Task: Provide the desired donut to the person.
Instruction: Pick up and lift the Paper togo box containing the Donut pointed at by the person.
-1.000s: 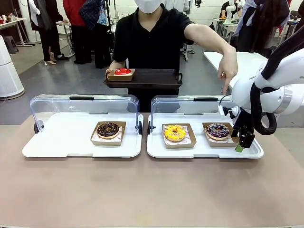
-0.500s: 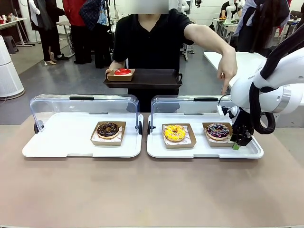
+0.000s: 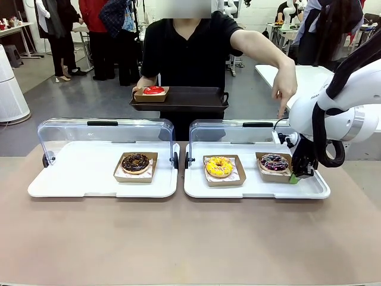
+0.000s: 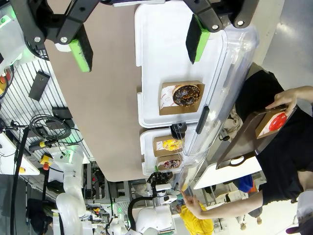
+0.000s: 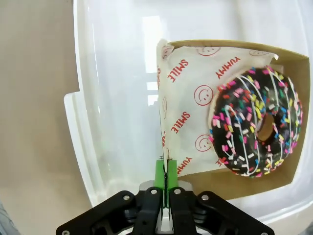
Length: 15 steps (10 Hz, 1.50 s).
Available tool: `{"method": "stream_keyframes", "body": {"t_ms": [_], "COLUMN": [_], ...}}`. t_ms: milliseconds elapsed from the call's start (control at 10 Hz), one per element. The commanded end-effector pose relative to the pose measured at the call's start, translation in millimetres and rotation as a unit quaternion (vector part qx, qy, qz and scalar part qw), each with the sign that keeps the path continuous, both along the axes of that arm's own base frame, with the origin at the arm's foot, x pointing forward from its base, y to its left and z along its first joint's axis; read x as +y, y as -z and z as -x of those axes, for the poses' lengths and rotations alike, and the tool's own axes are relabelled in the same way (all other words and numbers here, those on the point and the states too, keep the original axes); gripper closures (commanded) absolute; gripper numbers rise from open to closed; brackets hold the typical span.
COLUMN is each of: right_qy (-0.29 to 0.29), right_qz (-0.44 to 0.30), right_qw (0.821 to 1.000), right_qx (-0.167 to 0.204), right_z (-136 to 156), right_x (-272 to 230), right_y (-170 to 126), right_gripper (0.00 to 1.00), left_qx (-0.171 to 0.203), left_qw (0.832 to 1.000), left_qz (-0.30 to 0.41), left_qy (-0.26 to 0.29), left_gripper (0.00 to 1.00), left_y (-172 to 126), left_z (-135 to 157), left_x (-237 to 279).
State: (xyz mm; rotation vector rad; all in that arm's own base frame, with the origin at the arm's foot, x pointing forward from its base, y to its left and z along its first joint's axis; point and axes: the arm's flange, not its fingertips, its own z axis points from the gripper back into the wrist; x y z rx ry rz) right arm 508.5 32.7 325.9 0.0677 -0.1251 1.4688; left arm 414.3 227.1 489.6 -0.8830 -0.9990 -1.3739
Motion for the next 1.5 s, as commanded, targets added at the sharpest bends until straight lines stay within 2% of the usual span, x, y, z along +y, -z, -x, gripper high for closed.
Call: {"method": "stream_keyframes", "body": {"t_ms": [0,100,300,600,900,1100,1200,1400], "right_qy": [-0.01,-0.011,-0.011,-0.013,-0.003,-0.023,-0.019,0.009], "right_qz": [-0.009,-0.01,0.006,0.012,0.063,0.081,0.075,0.053], "right_qw": [1.0,1.0,1.0,1.0,0.997,0.996,0.997,0.998], "right_qx": [-0.006,-0.006,-0.003,0.012,0.037,0.009,-0.024,-0.042], "right_z": [-5.2,-4.9,20.6,84.8,143.9,182.8,193.4,188.7], "right_x": [-2.5,-2.5,9.0,31.5,45.2,53.7,56.9,63.2], "right_y": [3.5,2.3,-19.4,-85.4,-142.8,-187.7,-213.5,-264.5], "right_gripper": [1.0,1.0,1.0,1.0,1.0,1.0,1.0,1.0], "left_qx": [0.002,0.002,0.002,0.002,0.002,0.002,0.002,0.002], "left_qw": [1.0,1.0,1.0,1.0,1.0,1.0,1.0,1.0], "left_qz": [-0.001,-0.001,-0.001,-0.001,-0.001,-0.001,-0.001,-0.001], "left_qy": [0.004,0.004,0.004,0.004,0.004,0.004,0.004,0.004], "left_gripper": [0.0,0.0,0.0,0.0,0.0,0.0,0.0,0.0], "left_y": [-1.3,-1.3,-1.3,-1.3,-1.3,-1.3,-1.3,-1.3], "left_z": [2.4,2.4,2.4,2.4,2.4,2.4,2.4,2.4], "left_x": [0.6,0.6,0.6,0.6,0.6,0.6,0.6,0.6]}}
